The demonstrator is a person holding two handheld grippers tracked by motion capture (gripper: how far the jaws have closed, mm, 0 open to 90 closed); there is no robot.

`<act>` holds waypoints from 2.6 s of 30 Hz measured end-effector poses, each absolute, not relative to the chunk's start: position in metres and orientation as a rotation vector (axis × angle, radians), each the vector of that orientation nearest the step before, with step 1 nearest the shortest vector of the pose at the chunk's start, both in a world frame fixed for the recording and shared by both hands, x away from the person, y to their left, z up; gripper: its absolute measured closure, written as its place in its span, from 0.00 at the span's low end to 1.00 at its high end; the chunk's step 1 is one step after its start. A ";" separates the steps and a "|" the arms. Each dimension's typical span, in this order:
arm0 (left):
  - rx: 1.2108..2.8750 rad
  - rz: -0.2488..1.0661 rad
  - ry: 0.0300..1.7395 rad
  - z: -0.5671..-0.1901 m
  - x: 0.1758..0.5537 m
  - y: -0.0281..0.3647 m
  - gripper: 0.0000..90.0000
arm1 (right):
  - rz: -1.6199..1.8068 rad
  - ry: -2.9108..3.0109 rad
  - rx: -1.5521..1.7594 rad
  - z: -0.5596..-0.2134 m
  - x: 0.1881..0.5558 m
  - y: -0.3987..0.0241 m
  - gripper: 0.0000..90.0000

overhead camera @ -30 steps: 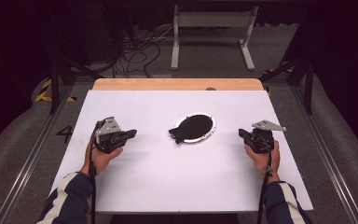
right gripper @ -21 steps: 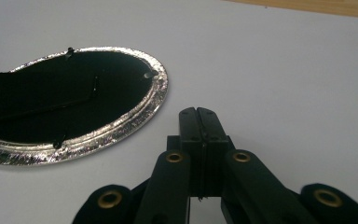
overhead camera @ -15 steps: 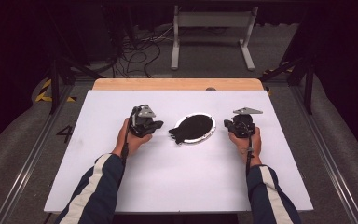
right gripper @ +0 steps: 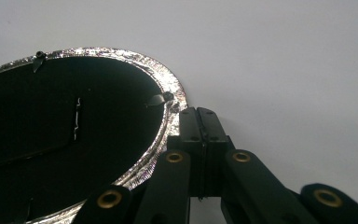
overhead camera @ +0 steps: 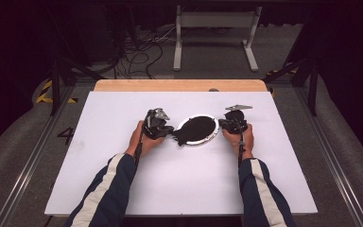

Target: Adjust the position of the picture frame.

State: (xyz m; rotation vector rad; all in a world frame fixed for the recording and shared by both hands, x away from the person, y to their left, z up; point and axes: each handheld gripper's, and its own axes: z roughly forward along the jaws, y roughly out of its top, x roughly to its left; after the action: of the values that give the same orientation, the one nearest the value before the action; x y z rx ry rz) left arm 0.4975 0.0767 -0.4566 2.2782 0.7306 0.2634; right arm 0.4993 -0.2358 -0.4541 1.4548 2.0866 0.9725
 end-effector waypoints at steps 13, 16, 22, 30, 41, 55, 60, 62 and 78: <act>2.349 0.172 0.602 -0.453 0.470 0.071 1.00 | 1.042 2.225 1.391 -0.453 0.505 -0.233 1.00; 2.363 0.168 0.577 -0.453 0.461 0.073 1.00 | 1.047 2.263 1.364 -0.453 0.504 -0.228 1.00; 2.341 0.141 0.544 -0.456 0.441 0.081 1.00 | 1.091 2.348 1.321 -0.453 0.500 -0.219 1.00; 2.344 0.145 0.519 -0.457 0.429 0.087 1.00 | 1.085 2.409 1.265 -0.452 0.493 -0.205 1.00; 2.277 0.172 0.654 -0.457 0.444 0.111 1.00 | 1.068 2.438 1.200 -0.452 0.491 -0.197 1.00; 2.258 0.254 0.759 -0.459 0.466 0.100 1.00 | 0.976 2.278 1.247 -0.452 0.515 -0.175 0.95; 2.225 0.256 0.781 -0.461 0.469 0.100 1.00 | 0.974 2.307 1.204 -0.452 0.518 -0.173 1.00; 2.222 0.247 0.797 -0.461 0.470 0.099 1.00 | 0.981 2.329 1.183 -0.452 0.518 -0.173 1.00; 2.190 0.251 0.854 -0.461 0.481 0.107 0.96 | 1.021 2.443 1.092 -0.452 0.506 -0.168 1.00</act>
State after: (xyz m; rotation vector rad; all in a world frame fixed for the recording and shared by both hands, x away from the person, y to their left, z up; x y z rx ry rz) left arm 0.4813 0.1072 -0.4614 2.1901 0.8541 0.2509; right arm 0.5063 -0.1683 -0.4519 1.0920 2.4434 1.0214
